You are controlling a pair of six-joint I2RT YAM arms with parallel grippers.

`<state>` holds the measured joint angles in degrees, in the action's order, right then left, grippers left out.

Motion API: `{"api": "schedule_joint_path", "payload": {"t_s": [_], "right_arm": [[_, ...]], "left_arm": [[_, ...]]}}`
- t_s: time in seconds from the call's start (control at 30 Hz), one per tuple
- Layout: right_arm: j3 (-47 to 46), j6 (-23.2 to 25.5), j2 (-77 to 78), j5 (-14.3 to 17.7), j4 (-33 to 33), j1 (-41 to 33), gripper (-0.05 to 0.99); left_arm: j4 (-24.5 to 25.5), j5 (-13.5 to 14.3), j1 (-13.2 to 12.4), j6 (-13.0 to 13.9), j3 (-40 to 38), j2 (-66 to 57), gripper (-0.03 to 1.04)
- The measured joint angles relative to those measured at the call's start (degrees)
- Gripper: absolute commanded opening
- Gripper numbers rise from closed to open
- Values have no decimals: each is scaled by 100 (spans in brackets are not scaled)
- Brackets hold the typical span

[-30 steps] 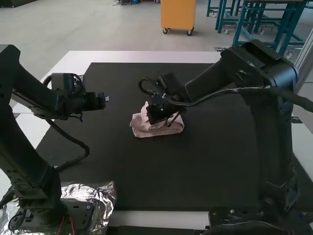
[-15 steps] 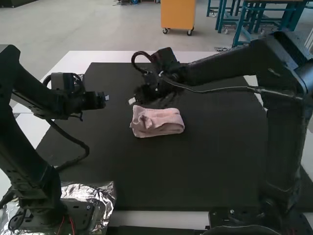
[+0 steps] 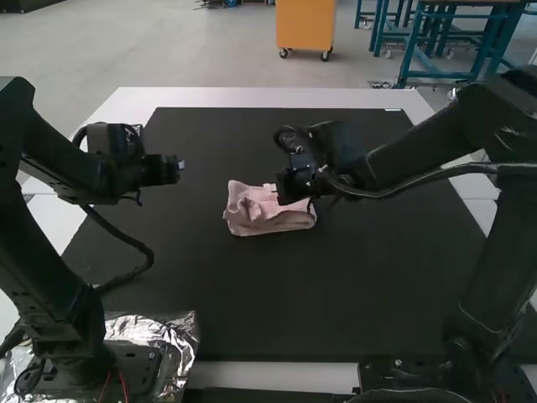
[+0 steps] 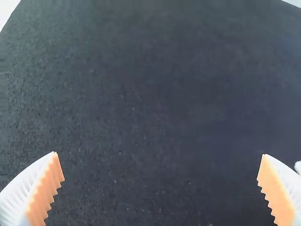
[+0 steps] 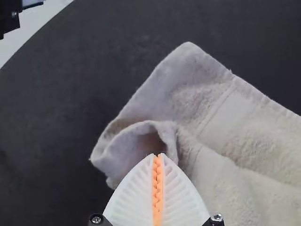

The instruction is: Fold the towel.

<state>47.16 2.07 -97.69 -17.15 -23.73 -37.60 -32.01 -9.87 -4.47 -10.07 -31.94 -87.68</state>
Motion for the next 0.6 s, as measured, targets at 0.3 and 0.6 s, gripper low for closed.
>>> {"api": "schedule_joint_path", "payload": {"t_s": [0.3,0.6], "right_arm": [[-175,90,-761,22,-1054,2,-3],[-33,186,-1803,103,-1991,11,-3]], "left_arm": [[-496,1478,398,229,26,2,97],[-358,1912,673,278,31,680,97]]}}
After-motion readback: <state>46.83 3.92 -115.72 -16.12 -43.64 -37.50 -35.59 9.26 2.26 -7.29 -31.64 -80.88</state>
